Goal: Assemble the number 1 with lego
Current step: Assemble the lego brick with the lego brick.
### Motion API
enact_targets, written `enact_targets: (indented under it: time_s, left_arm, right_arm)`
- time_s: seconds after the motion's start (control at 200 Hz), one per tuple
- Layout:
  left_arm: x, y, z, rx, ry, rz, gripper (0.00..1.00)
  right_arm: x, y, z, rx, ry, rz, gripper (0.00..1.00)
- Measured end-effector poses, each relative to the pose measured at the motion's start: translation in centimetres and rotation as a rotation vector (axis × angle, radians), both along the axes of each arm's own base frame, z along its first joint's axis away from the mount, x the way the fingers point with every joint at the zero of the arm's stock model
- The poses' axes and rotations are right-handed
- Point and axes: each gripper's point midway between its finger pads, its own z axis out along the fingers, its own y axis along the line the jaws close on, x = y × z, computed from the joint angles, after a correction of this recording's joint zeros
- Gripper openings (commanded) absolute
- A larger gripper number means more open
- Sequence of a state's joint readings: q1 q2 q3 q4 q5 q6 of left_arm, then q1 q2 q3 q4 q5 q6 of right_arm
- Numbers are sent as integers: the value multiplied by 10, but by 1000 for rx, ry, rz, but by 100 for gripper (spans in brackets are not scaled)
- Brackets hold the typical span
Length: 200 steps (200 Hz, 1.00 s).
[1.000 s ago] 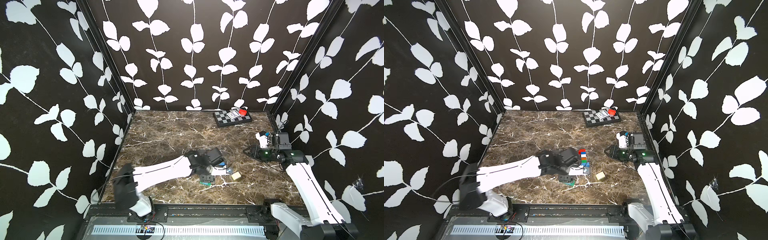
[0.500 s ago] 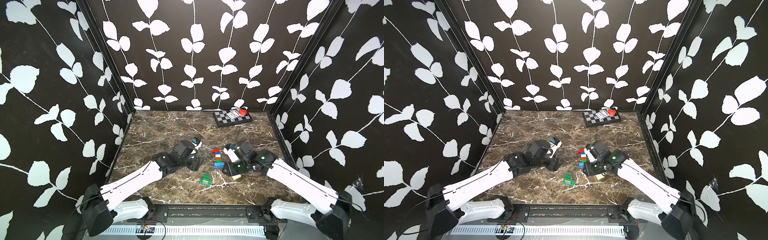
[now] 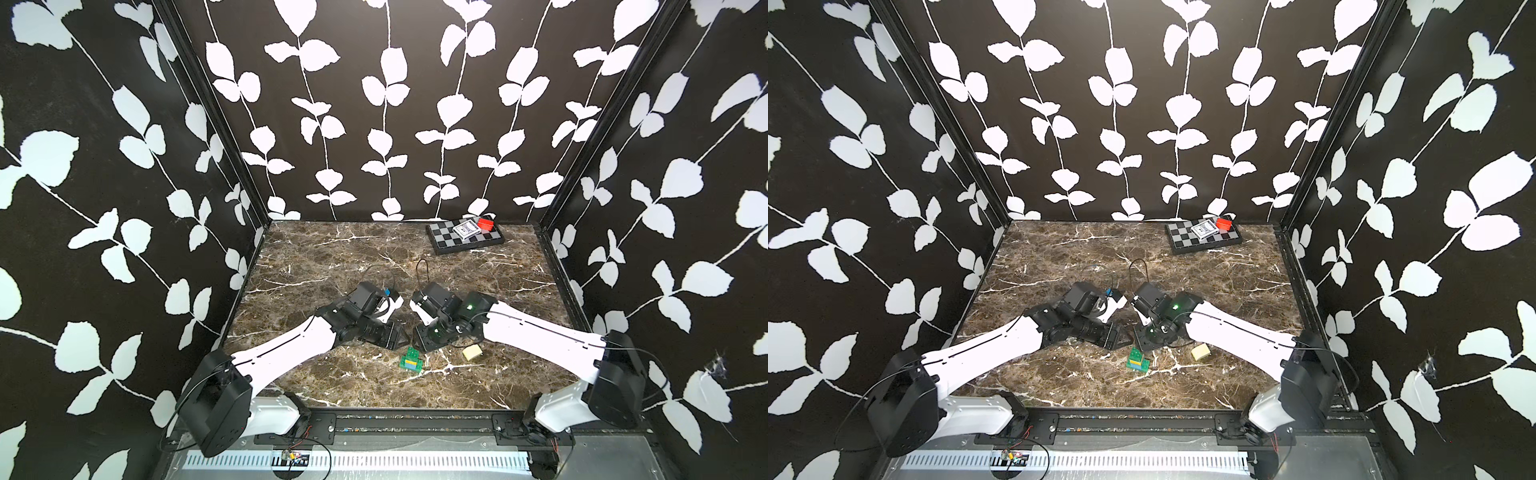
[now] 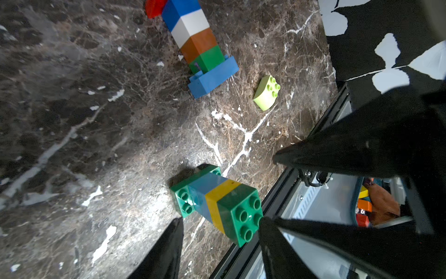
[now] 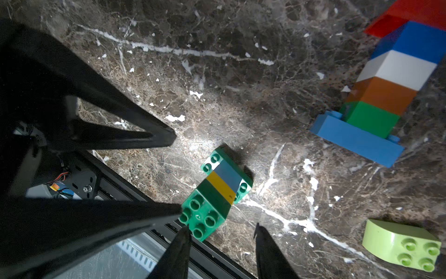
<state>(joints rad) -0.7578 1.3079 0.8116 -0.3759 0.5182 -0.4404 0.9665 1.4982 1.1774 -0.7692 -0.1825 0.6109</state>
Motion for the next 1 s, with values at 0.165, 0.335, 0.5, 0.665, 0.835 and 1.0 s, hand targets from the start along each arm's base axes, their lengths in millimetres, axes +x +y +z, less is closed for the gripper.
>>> enact_targets:
  time_s: [0.165,0.335,0.5,0.665,0.835,1.0]
  left_arm:
    - [-4,-2,-10,6,45,-27,48]
    - [-5,-3,-16,10,66,-37,47]
    - [-8,-4,-17,3,80,-59,45]
    - [-10,-5,-18,-1,82,-73,44]
    - [-11,-5,-19,-2,90,-78,43]
    - [-9,-5,-20,-7,93,-82,42]
  right_arm:
    - [-5,3,-3,-7,9,9,41]
    - [-6,3,-3,-7,15,9,40]
    - [-7,3,-8,-20,28,11,39]
    - [-9,2,-17,-45,46,18,37]
    - [-10,2,-19,-55,44,23,34]
    - [-8,2,-23,-65,29,26,32]
